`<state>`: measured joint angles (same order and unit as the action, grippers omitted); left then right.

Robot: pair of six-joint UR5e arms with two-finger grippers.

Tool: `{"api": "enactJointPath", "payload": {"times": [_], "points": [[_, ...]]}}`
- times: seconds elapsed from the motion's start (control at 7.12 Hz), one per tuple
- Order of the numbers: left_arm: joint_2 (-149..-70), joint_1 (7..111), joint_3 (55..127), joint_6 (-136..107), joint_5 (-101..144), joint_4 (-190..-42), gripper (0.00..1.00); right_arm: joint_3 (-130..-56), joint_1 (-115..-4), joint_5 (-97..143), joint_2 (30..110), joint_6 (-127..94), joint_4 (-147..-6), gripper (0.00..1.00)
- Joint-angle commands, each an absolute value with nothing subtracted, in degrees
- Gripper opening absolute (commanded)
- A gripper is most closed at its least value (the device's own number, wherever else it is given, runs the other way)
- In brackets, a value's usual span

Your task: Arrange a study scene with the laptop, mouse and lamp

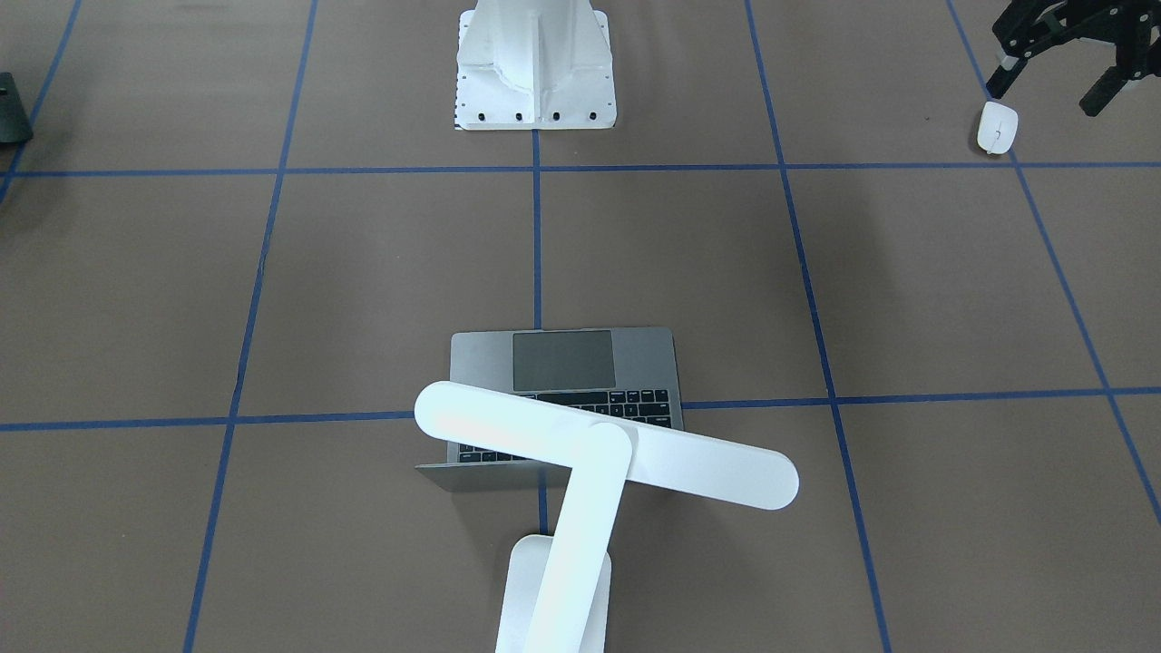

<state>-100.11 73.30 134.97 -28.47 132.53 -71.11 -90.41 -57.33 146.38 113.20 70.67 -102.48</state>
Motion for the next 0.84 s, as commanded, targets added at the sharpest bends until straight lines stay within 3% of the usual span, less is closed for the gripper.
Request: {"api": "enactJointPath", "payload": {"times": [0.0,0.14,0.7], "points": [[-100.11,73.30,135.00,-28.48,132.54,-71.10,1.00,-90.35,-56.95,146.95,113.20,70.49,-102.57,0.49],[-100.11,73.30,135.00,-28.48,132.54,-71.10,1.00,-90.26,-56.95,146.87,113.20,70.49,-102.74,0.01],[-100.11,73.30,135.44,-29.09,132.63,-71.10,1.00,-89.83,-56.69,146.78,113.20,70.93,-102.74,0.00]]}}
